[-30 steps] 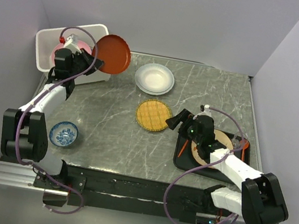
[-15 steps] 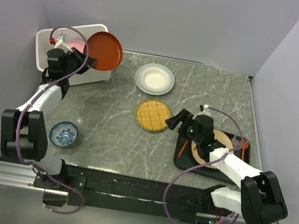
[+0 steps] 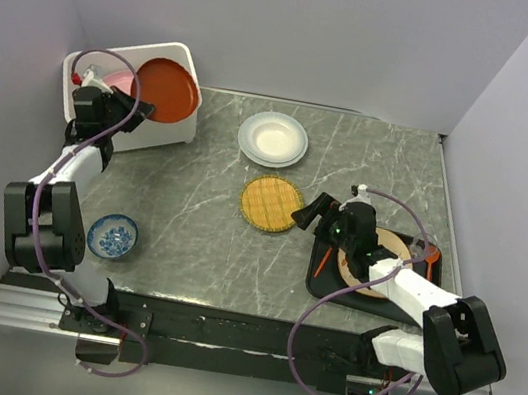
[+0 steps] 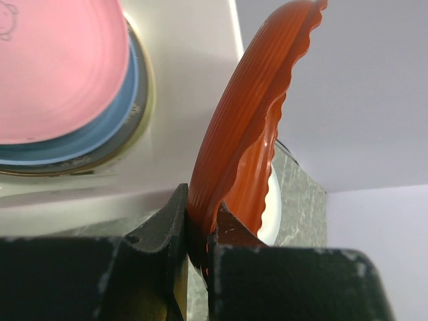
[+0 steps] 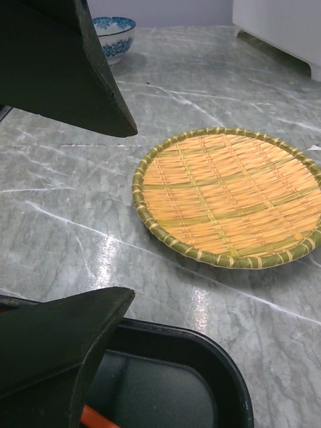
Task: Place the plates into the plastic bin on the countertop
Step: Place the plate in the plastic bin.
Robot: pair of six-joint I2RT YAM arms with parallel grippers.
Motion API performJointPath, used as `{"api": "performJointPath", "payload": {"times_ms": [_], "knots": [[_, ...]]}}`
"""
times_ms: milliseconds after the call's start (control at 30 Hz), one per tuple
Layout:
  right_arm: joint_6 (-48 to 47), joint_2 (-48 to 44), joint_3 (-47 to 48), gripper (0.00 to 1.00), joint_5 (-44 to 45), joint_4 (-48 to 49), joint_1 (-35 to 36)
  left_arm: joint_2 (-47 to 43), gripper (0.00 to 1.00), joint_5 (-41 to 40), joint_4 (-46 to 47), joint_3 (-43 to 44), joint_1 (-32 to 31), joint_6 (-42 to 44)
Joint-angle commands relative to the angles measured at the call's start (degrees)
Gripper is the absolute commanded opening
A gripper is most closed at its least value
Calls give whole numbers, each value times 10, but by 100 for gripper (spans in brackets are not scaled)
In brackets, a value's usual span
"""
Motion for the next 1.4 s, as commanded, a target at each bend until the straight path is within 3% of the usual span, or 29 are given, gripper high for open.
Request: {"api": "performJointPath", "payload": {"times_ms": [0, 667, 1167, 1367], "knots": [[-8, -11, 19, 100, 3, 11, -6, 3, 1, 0, 27, 31, 16, -17], [-8, 14, 37, 100, -20, 16, -8, 39, 1, 37, 106, 28, 72, -62], [-8, 23, 43, 100, -21, 11, -8, 107, 1, 20, 51, 90, 80, -71], [-10, 30, 49, 100, -24, 9, -7, 111, 7, 11, 40, 99, 80, -65]]}}
